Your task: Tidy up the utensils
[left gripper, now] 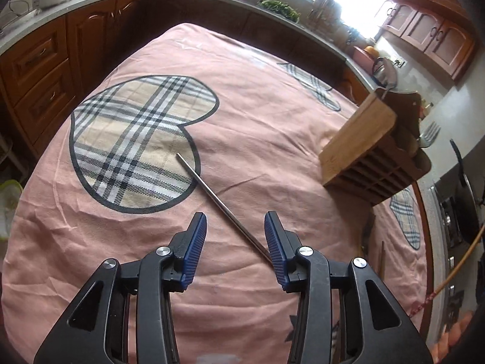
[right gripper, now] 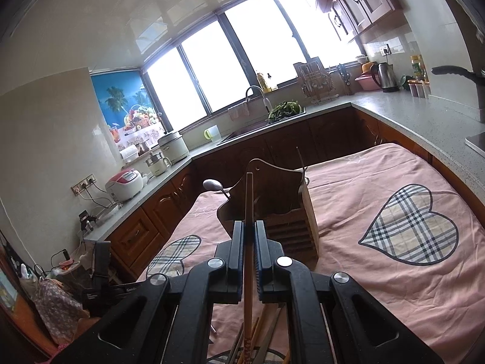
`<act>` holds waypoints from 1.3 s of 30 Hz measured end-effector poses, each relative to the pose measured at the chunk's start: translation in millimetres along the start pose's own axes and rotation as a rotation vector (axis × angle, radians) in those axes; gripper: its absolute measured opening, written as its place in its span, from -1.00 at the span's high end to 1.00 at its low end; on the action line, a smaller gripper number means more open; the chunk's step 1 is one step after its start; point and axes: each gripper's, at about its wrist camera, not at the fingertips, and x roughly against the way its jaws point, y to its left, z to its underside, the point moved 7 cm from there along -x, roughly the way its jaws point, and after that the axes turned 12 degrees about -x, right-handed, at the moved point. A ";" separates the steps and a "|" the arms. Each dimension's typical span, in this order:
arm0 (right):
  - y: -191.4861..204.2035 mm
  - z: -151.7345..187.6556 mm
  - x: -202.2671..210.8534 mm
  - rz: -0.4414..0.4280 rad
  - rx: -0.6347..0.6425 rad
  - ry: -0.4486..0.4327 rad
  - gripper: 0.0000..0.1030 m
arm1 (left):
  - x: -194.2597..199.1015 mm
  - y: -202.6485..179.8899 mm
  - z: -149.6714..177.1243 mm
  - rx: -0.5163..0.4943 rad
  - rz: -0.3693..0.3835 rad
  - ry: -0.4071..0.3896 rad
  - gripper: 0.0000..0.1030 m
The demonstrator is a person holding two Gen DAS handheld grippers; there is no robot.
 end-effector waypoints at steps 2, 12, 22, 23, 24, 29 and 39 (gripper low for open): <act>-2.6 0.3 -4.6 -0.002 -0.006 0.009 0.88 | -16.0 3.4 -3.1 0.014 -0.025 0.029 0.22; -15.3 -1.3 -14.5 -0.007 -0.029 0.037 0.89 | -54.9 -10.3 -24.6 -0.161 -0.193 0.051 0.70; -14.4 -12.3 -8.4 -0.008 -0.026 0.017 0.88 | 1.9 -37.7 -29.2 -0.135 0.024 -0.041 0.91; -12.8 -12.9 -7.7 -0.009 -0.023 0.015 0.88 | 11.4 -43.5 -30.8 -0.143 0.041 -0.061 0.91; -11.2 -13.4 -6.9 -0.011 -0.021 0.013 0.88 | 21.8 -47.9 -31.4 -0.150 0.055 -0.080 0.91; -2.7 -13.9 -3.1 -0.021 -0.010 0.004 0.89 | 64.5 -68.7 -38.0 -0.173 0.120 -0.165 0.91; 11.0 -16.6 1.9 -0.029 0.011 -0.018 0.88 | 111.9 -88.3 -45.6 -0.211 0.188 -0.259 0.91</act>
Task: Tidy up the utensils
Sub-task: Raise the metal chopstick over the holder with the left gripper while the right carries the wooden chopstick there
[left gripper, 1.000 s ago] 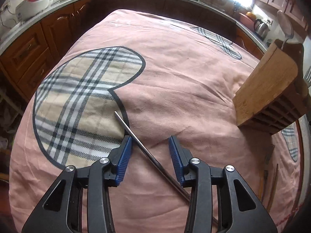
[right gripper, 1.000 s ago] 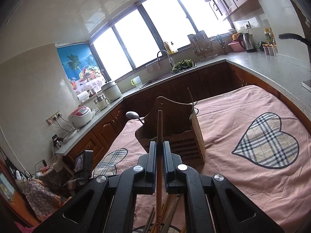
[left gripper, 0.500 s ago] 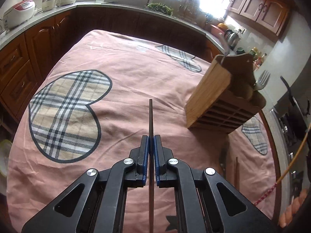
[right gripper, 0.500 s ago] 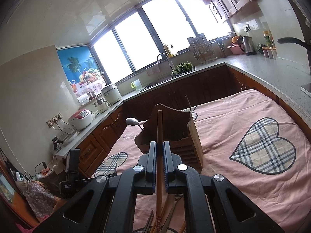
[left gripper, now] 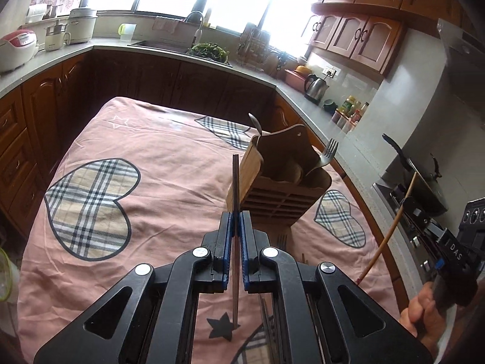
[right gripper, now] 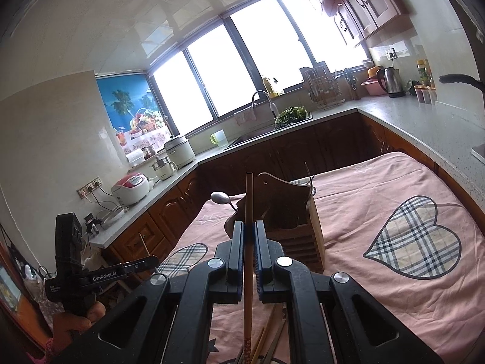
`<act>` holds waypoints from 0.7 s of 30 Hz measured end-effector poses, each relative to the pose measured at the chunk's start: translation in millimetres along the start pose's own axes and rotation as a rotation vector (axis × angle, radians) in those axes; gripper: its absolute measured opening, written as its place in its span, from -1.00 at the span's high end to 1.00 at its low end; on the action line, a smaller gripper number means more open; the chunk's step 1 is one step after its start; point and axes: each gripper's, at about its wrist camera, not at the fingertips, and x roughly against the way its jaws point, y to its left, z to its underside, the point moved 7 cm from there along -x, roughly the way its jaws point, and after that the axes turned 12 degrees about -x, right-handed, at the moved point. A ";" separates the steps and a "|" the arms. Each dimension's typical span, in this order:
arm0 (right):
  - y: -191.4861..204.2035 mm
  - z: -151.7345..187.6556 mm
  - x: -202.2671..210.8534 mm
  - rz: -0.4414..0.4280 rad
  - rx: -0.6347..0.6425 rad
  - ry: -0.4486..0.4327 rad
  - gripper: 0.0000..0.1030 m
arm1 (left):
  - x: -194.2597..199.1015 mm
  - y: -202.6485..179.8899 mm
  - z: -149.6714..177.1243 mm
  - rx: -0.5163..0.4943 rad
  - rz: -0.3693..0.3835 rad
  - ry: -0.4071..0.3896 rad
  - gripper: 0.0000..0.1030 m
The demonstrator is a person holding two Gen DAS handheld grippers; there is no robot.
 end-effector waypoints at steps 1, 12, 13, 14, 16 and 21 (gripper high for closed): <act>0.6 -0.9 -0.2 0.001 0.001 -0.003 0.88 | 2.5 -1.2 -2.6 -0.002 0.004 -0.009 0.91; -1.5 -21.9 -9.7 0.010 -0.001 -0.062 0.88 | 18.8 -12.5 -37.3 -0.027 0.026 -0.104 0.91; -2.4 -24.6 -10.9 0.011 -0.002 -0.070 0.88 | 18.9 -12.9 -40.5 -0.029 0.027 -0.111 0.91; -2.8 -27.3 -12.5 0.011 -0.004 -0.076 0.89 | 19.3 -13.2 -44.0 -0.030 0.027 -0.119 0.91; -3.2 -33.3 -15.2 0.010 -0.007 -0.093 0.88 | 19.6 -13.6 -50.6 -0.032 0.029 -0.134 0.91; -3.3 -49.8 -20.7 0.007 -0.006 -0.143 0.88 | 19.8 -17.7 -69.9 -0.042 0.035 -0.179 0.91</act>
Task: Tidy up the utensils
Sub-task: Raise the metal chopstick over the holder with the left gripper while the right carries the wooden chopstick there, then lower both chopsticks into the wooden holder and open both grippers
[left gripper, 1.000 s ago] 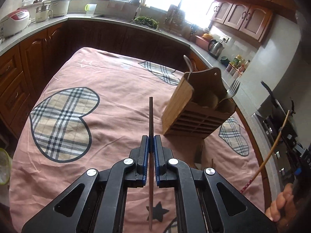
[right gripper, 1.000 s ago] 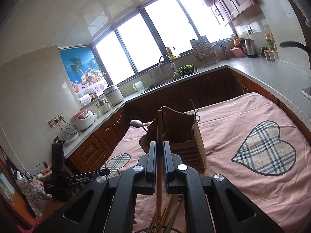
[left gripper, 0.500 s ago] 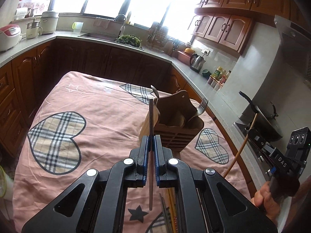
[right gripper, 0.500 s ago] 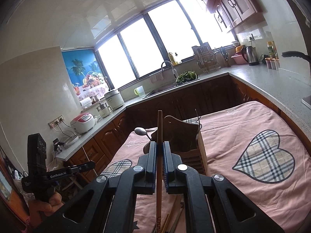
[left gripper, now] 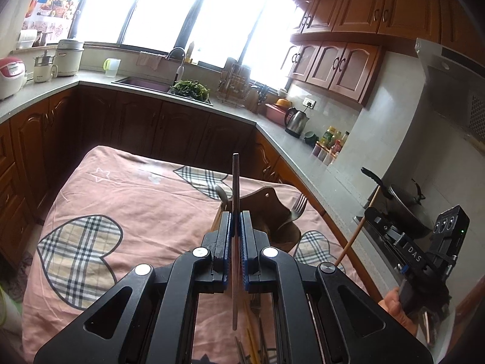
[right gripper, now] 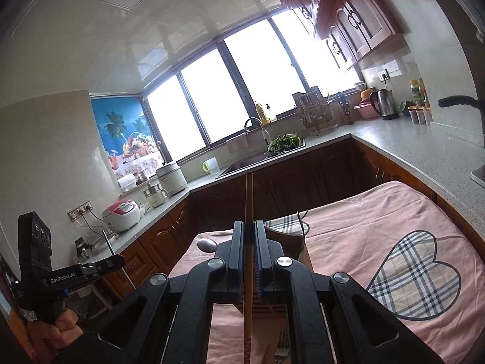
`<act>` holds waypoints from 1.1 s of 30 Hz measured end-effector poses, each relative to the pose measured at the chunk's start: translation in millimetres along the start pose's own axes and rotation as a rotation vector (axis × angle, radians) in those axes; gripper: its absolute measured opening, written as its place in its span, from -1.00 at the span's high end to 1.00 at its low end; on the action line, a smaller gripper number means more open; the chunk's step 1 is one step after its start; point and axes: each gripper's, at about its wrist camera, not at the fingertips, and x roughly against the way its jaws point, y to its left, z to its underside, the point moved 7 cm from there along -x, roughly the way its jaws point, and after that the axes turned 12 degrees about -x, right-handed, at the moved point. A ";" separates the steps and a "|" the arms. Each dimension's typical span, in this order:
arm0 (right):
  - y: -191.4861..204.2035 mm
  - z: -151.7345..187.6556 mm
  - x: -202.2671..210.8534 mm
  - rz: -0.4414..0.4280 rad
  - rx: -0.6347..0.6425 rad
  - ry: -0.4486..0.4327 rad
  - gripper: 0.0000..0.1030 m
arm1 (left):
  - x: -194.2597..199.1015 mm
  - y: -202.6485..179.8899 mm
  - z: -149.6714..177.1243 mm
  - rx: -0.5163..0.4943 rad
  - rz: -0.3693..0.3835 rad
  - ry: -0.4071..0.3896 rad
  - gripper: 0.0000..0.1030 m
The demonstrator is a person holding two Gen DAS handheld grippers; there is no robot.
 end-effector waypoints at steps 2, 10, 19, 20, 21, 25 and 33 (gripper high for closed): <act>-0.2 -8.3 -3.9 -0.002 -0.002 -0.024 0.88 | -1.7 -2.3 -9.7 -0.006 0.002 -0.030 0.91; 5.1 -45.9 -20.9 0.004 0.031 -0.148 0.88 | -25.0 1.2 -47.8 0.023 -0.011 -0.140 0.91; 2.8 -66.3 -56.5 0.069 0.123 -0.282 0.88 | -75.5 10.8 -68.9 0.021 -0.104 -0.220 0.91; -0.4 -63.6 -61.3 0.077 0.126 -0.284 0.88 | -82.5 11.0 -65.6 0.018 -0.112 -0.215 0.91; -4.5 -59.6 -65.9 0.079 0.122 -0.279 0.88 | -89.5 11.4 -61.2 0.017 -0.116 -0.209 0.91; -20.1 -34.7 -82.8 0.105 0.125 -0.246 0.88 | -115.2 11.3 -35.4 0.000 -0.143 -0.164 0.91; -48.7 9.1 -97.3 0.141 0.078 -0.104 0.88 | -143.4 5.9 6.6 -0.016 -0.114 -0.042 0.90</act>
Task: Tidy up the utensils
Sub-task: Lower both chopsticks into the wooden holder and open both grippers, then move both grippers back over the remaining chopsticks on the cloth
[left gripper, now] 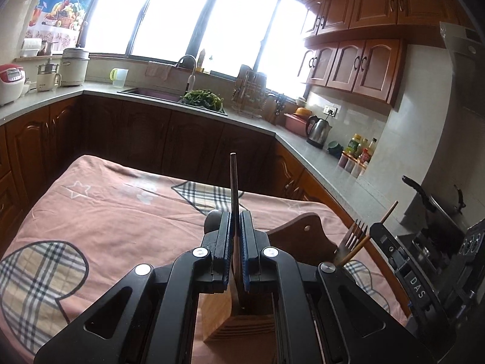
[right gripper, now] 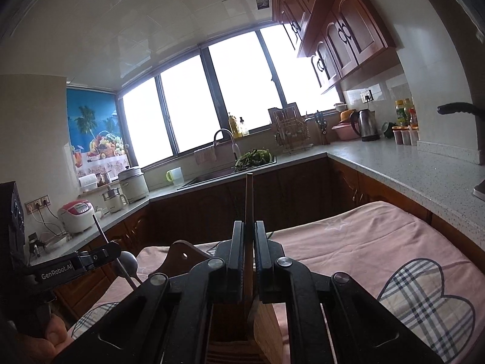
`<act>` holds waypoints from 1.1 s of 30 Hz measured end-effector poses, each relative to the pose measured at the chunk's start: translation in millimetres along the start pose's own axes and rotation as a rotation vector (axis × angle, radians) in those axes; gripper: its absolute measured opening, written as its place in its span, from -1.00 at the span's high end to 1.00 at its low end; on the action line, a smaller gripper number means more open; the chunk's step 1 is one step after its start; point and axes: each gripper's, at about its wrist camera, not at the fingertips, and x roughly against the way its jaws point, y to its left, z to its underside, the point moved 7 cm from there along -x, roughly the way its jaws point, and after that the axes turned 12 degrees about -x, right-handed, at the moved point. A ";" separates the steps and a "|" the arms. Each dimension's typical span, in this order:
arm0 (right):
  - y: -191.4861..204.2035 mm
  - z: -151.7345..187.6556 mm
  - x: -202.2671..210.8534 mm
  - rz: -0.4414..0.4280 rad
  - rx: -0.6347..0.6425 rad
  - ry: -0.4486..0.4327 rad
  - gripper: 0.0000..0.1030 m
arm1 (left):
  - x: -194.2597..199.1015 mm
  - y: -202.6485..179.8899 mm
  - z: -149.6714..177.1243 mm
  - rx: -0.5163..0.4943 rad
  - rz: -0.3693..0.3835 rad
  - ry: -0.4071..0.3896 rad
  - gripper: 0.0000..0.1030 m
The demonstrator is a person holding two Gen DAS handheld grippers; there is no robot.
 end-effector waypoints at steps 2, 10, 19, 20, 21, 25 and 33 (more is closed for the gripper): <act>-5.2 3.8 -1.5 0.002 -0.020 0.023 0.87 | 0.1 -1.4 1.7 -0.012 -0.008 0.000 0.89; -11.9 1.5 -7.2 0.004 -0.051 0.083 0.78 | 3.0 -1.8 -1.2 -0.005 0.009 0.019 0.89; -21.6 -5.9 10.2 -0.014 -0.141 0.090 -0.17 | 30.2 2.3 -3.0 0.011 0.017 0.011 -0.37; -24.3 -8.0 16.2 -0.018 -0.161 0.083 -0.40 | 35.2 2.8 -1.9 0.010 0.012 0.012 -0.52; -27.1 -10.3 22.6 -0.024 -0.181 0.077 -0.48 | 40.8 4.6 0.5 0.011 0.003 0.014 -0.58; -36.8 -14.2 49.6 -0.033 -0.241 0.077 -0.84 | 63.1 13.8 17.9 0.045 0.001 0.056 -0.86; -45.7 4.8 101.6 -0.018 -0.272 0.153 -0.88 | 107.6 22.4 73.8 0.080 -0.014 0.188 -0.89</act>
